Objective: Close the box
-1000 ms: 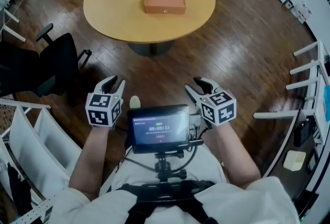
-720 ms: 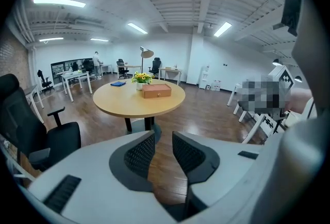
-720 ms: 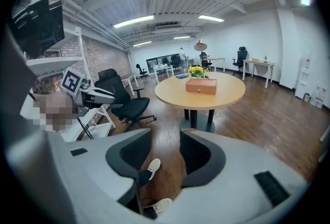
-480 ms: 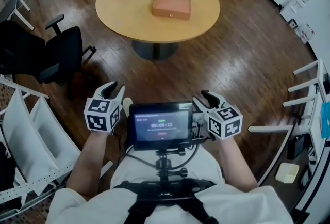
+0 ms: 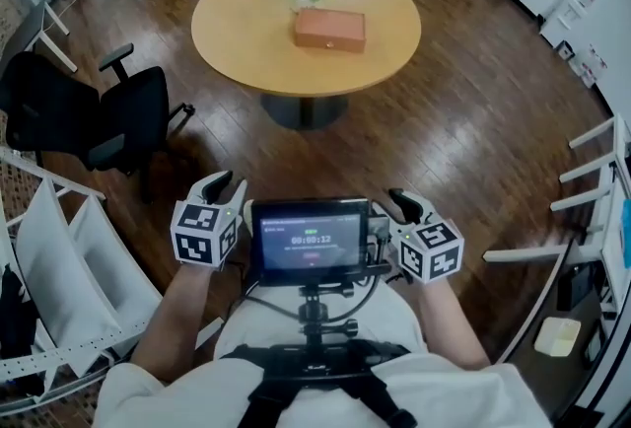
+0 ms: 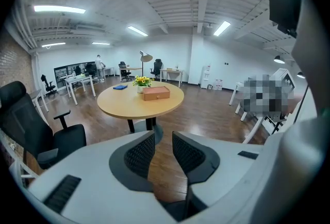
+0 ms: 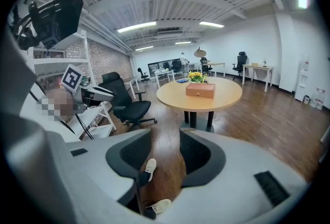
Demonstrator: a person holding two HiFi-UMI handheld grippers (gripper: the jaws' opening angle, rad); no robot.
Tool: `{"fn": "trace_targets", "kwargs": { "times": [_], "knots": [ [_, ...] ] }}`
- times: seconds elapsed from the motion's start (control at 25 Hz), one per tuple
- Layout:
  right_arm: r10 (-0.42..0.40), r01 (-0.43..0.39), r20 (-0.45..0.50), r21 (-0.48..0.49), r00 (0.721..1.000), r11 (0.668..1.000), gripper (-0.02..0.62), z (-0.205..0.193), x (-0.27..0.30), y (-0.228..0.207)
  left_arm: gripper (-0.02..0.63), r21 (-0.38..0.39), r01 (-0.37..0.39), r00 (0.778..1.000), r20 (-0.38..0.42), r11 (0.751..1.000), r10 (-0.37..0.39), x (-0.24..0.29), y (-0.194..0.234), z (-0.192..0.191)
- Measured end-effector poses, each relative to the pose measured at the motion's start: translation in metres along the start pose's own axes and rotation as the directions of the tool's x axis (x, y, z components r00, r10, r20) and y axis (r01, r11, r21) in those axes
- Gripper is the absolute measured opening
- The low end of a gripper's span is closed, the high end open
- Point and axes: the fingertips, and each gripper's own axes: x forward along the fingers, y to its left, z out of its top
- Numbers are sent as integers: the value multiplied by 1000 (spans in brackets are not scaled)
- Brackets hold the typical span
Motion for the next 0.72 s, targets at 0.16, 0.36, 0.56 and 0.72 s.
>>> {"fn": "trace_targets", "kwargs": {
  "times": [0.16, 0.36, 0.56, 0.72],
  "knots": [
    [-5, 5, -1, 11, 1000, 1000, 179, -4, -2, 0, 106, 11, 6, 1000, -1, 1000, -6, 1, -3, 1],
    [-6, 6, 2, 12, 1000, 1000, 179, -5, -2, -1, 106, 16, 7, 1000, -5, 1000, -7, 1, -2, 0],
    [-6, 6, 3, 2, 1000, 1000, 179, -3, 0, 0, 106, 7, 2, 1000, -12, 1000, -2, 3, 1, -4],
    [-12, 12, 7, -6, 1000, 1000, 179, -3, 1, -2, 106, 2, 0, 1000, -13, 1000, 0, 6, 3, -6]
  ]
}}
